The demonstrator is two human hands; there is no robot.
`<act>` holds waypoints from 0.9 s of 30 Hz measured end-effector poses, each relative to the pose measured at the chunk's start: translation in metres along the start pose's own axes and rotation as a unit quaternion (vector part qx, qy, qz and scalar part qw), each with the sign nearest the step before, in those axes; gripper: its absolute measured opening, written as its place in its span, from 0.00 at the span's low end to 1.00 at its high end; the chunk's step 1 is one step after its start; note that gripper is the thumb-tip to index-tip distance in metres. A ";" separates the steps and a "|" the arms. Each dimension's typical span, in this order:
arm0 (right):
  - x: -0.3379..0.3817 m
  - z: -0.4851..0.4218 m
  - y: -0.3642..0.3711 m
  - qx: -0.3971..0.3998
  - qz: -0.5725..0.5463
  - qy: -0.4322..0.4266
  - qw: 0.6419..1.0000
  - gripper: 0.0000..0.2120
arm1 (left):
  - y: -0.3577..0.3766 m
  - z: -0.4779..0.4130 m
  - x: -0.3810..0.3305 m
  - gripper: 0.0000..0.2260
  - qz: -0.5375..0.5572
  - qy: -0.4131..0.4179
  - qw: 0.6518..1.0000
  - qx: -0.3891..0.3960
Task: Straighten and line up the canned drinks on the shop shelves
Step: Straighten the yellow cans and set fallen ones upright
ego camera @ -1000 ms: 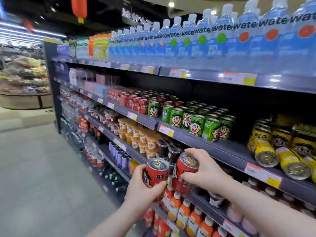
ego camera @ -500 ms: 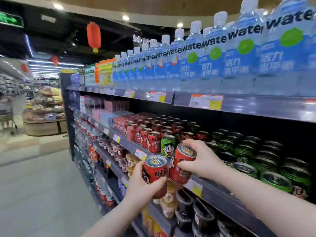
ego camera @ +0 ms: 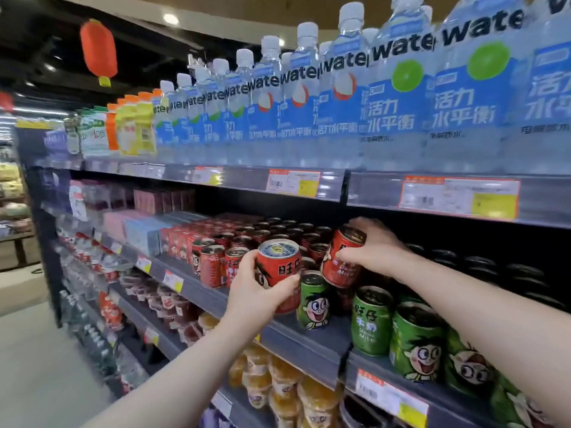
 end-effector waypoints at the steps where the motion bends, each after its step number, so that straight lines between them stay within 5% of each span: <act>1: 0.001 -0.004 0.004 0.008 0.013 0.015 1.000 0.34 | -0.002 -0.012 0.003 0.28 0.004 0.006 1.000 0.008; 6: -0.004 -0.015 0.011 0.022 0.047 0.077 0.996 0.23 | -0.002 -0.063 0.016 0.25 0.030 0.041 0.997 0.056; 13: -0.014 -0.017 0.008 0.007 0.050 0.137 0.989 0.28 | 0.015 -0.097 0.032 0.26 0.069 0.057 0.987 0.134; 18: -0.016 -0.018 0.007 0.028 0.071 0.147 0.986 0.41 | 0.021 -0.104 0.040 0.27 0.091 0.050 0.982 0.158; 27: -0.029 -0.030 0.015 0.061 0.153 0.137 0.977 0.37 | 0.023 -0.109 0.042 0.29 0.090 0.045 0.984 0.148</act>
Point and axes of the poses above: each hand's wrist, its own z-axis away from the middle knuckle, its own y-axis out of the palm, x = y × z, the point moved 8 cm from there along -z, towards the middle knuckle, and after that the axes turned 2 degrees about y, right-handed, at the moved point
